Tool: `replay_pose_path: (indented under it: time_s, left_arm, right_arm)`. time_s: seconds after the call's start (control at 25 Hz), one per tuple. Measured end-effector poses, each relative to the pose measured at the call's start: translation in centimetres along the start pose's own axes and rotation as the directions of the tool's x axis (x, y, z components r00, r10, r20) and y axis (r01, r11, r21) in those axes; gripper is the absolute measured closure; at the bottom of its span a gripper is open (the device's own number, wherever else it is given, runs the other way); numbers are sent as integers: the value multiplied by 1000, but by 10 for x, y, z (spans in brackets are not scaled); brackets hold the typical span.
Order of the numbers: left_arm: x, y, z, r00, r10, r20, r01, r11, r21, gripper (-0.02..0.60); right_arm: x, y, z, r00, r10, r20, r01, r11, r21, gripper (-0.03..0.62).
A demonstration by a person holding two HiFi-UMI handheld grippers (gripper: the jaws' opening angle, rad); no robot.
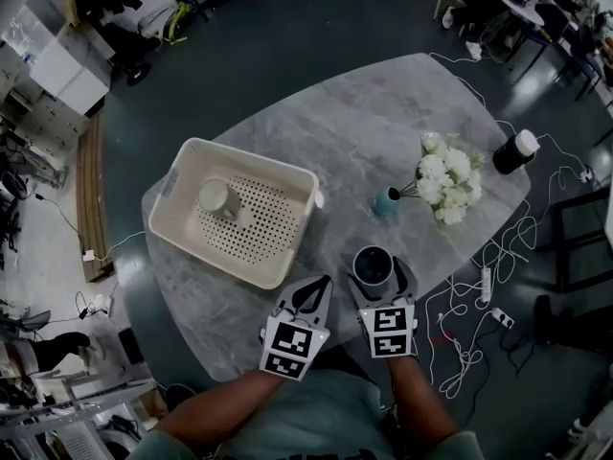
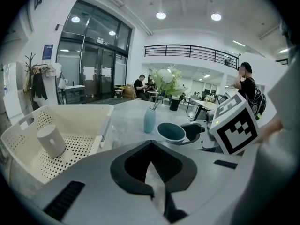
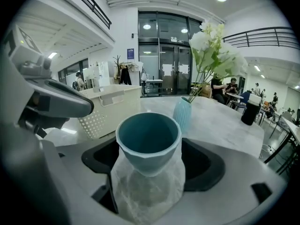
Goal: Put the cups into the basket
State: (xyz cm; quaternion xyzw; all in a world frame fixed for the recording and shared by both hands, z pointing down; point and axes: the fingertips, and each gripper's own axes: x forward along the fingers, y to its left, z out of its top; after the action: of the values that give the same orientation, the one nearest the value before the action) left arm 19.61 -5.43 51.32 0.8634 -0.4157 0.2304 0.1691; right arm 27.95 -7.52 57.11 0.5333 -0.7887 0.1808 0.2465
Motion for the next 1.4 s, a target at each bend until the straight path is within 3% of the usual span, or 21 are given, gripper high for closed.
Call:
replay_pose_path:
  time_s: [0.48, 0.84, 1.16, 1.4]
  left_arm:
    - [24, 12, -18, 998, 0, -66, 1, 1000, 19, 575]
    - [23, 6, -16, 999, -12, -48, 12, 1000, 10, 574]
    - [5, 0, 10, 1000, -10, 23, 11, 1000, -13, 575]
    - [-28, 15, 36, 996, 27, 83, -24, 999, -37, 574]
  right_arm:
    - [35, -1, -8, 1000, -11, -9, 11, 999, -34, 200]
    - [29, -5, 2, 999, -36, 29, 38, 997, -61, 203]
    - [-6, -4, 46, 993, -44, 112, 48, 998, -33, 203]
    - [-29, 28, 95, 984, -1, 180, 8, 999, -37, 203]
